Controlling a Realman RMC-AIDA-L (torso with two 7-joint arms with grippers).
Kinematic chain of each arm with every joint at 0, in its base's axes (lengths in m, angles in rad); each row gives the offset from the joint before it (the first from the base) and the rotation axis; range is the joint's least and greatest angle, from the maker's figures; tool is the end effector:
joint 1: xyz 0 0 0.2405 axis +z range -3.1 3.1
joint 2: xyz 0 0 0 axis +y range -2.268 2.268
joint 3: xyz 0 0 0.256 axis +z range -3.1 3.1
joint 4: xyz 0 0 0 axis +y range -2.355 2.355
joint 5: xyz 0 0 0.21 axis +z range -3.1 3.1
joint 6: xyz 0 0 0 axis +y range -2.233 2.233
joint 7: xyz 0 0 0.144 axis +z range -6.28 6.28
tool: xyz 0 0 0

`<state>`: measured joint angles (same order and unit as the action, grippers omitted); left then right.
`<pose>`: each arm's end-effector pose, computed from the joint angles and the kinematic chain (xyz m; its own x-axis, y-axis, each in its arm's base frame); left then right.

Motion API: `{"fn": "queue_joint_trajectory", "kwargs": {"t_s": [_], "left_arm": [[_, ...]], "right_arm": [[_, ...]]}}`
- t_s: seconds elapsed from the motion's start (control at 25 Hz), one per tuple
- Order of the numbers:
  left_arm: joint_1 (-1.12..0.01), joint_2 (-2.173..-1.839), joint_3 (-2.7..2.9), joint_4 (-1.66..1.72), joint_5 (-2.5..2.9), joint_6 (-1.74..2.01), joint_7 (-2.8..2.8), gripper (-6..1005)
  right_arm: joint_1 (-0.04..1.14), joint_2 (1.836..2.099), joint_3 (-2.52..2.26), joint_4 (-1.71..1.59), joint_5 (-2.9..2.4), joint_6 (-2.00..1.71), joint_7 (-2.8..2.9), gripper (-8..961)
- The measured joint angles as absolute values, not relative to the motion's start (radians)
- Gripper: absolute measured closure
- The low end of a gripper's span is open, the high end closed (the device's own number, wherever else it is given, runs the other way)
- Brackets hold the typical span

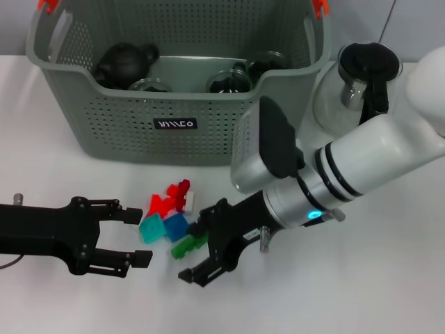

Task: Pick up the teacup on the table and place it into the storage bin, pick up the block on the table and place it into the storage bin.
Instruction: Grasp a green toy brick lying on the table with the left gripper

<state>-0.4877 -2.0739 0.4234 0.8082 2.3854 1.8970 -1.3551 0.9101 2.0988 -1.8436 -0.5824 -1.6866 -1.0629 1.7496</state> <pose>-0.2947 0.2761 0.0341 0.8423 0.4012 0.3600 0.4369 -0.8993 -0.0200 0.1336 0.3397 -0.1473 0.9893 -0.1432 0.0267 -0.1447 -0.9870 0.0693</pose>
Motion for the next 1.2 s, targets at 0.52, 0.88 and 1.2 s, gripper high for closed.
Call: {"fn": "queue_joint_trajectory", "kwargs": {"t_s": [0.52, 0.88, 1.2], "left_arm": [[-0.495, -2.074, 0.421, 0.811, 2.385, 1.889, -1.403, 175], [-0.51, -2.074, 0.43, 0.834, 2.377, 1.889, -1.402, 175], [-0.588, -2.075, 0.501, 0.836, 2.383, 1.885, -1.472, 174]], "right_arm": [[0.897, 2.081, -1.744, -0.584, -1.693, -1.071, 1.726, 71], [0.82, 2.012, -1.473, -0.665, -1.791, -1.295, 1.718, 72], [0.776, 1.994, -1.266, -0.753, -1.921, -1.474, 1.728, 72]]}}
